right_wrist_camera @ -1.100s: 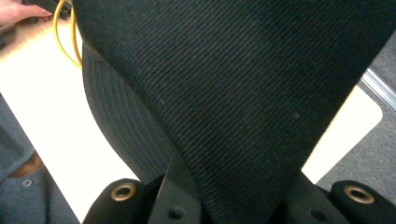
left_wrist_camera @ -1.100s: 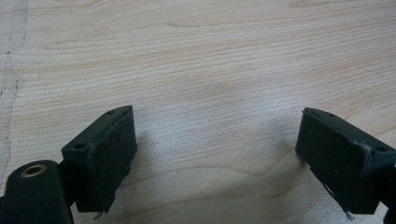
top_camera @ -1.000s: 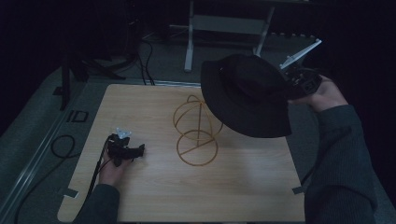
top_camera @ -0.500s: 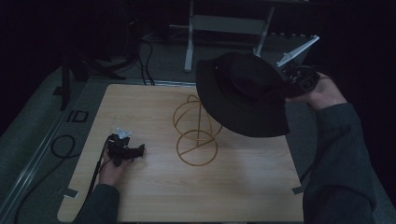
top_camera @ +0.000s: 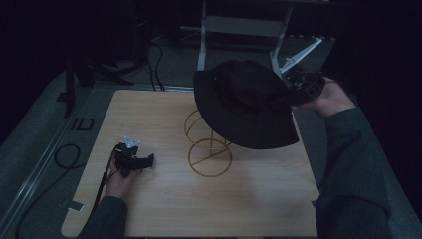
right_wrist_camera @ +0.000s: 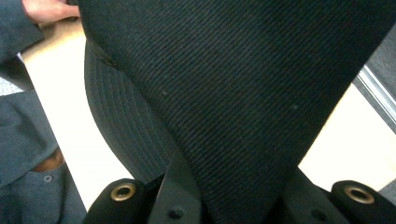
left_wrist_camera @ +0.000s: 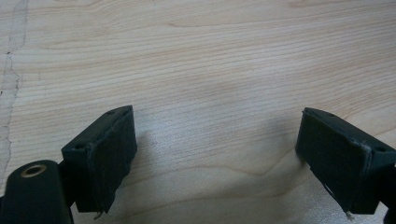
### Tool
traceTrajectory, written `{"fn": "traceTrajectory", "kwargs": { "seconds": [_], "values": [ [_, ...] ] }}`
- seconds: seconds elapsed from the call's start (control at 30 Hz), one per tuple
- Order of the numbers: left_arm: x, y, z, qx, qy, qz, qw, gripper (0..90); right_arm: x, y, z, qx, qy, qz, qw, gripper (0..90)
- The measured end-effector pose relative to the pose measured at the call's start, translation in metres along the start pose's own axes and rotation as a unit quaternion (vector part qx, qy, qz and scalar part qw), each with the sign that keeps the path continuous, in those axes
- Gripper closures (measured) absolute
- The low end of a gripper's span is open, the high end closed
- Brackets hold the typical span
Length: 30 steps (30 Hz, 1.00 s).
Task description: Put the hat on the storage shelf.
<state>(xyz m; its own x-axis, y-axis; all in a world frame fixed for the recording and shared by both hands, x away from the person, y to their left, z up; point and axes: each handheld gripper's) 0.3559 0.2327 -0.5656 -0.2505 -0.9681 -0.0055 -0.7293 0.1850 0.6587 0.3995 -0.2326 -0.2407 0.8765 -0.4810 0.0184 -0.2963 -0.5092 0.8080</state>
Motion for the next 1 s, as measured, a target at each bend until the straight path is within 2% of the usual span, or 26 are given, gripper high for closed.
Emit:
{"fn": "traceTrajectory", "kwargs": {
  "seconds": [0.27,0.47,1.0],
  "values": [
    [0.0,0.0,0.0,0.0,0.0,0.0,1.0,12.6,-0.01,-0.018,-0.016,-0.012,0.02,-0.017,0.9996,86.8],
    [0.0,0.0,0.0,0.0,0.0,0.0,1.0,12.6,-0.016,-0.034,-0.027,-0.032,0.032,-0.027,0.9986,86.4],
    [0.0,0.0,0.0,0.001,0.0,0.0,1.0,12.6,-0.029,-0.069,-0.042,-0.07,0.05,-0.05,0.9951,82.0]
  ]
}}
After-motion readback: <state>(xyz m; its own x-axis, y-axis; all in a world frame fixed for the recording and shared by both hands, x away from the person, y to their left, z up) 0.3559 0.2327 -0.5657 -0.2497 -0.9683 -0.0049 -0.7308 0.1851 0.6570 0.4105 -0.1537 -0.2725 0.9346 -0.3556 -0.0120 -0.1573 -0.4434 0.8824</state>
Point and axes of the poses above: each handheld gripper's, and its own axes: y roughly backward along the jaws, z roughly out of its underside, x roughly to its right, and after that the axes turned 4 degrees about x, right-handed
